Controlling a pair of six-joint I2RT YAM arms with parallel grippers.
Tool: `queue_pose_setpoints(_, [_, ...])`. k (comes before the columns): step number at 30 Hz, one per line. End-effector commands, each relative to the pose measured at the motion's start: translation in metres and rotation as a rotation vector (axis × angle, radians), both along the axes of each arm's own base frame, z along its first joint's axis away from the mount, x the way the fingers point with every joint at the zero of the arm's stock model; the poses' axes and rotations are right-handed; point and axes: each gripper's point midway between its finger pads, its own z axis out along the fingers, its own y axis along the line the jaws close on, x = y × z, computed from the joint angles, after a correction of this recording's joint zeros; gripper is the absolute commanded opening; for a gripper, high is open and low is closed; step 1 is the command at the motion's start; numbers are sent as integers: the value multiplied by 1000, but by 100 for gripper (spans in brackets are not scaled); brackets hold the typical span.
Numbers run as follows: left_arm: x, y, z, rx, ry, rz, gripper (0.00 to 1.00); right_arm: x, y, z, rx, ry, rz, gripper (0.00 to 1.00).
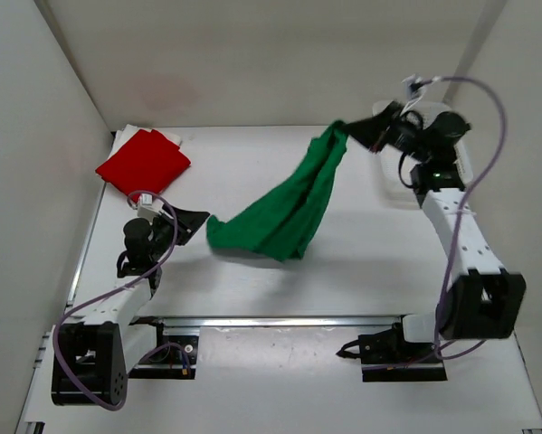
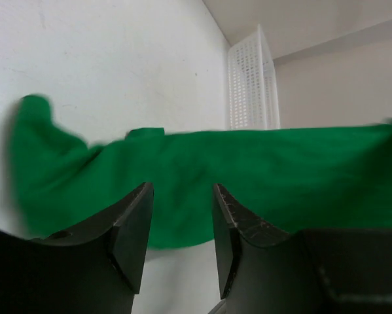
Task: Fold and stack the t-shirts
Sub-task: Move the tshirt to the center of the board, then flatten out the tshirt
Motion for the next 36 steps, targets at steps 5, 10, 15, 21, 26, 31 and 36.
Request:
queue_pose_setpoints(5, [-1,-24,-10,151,26,-76,52,78,-56,-185,138,467,-156,8])
queue_pose_setpoints(10, [-10,-65,-21,391,-10,-153,55,97,-69,-220,-86,599,-423,40])
queue_pose_setpoints(15, [-27,-57,-49,473,61,-166,55,27,-52,-251,-195,608,-619,32])
queue_pose_setpoints(21, [-54,-12,-90,422,219,-82,63,-95,16,-341,-421,689,-444,0])
queue_pose_setpoints(26, [-69,6,-117,420,304,-36,63,-160,45,-376,-472,765,-289,35])
queue_pose_setpoints(31, [-71,10,-125,410,326,-26,66,-169,63,-390,-487,800,-239,43])
queue_pose_setpoints(36, [-70,8,-129,414,327,-29,56,-175,67,-412,-565,844,-244,41])
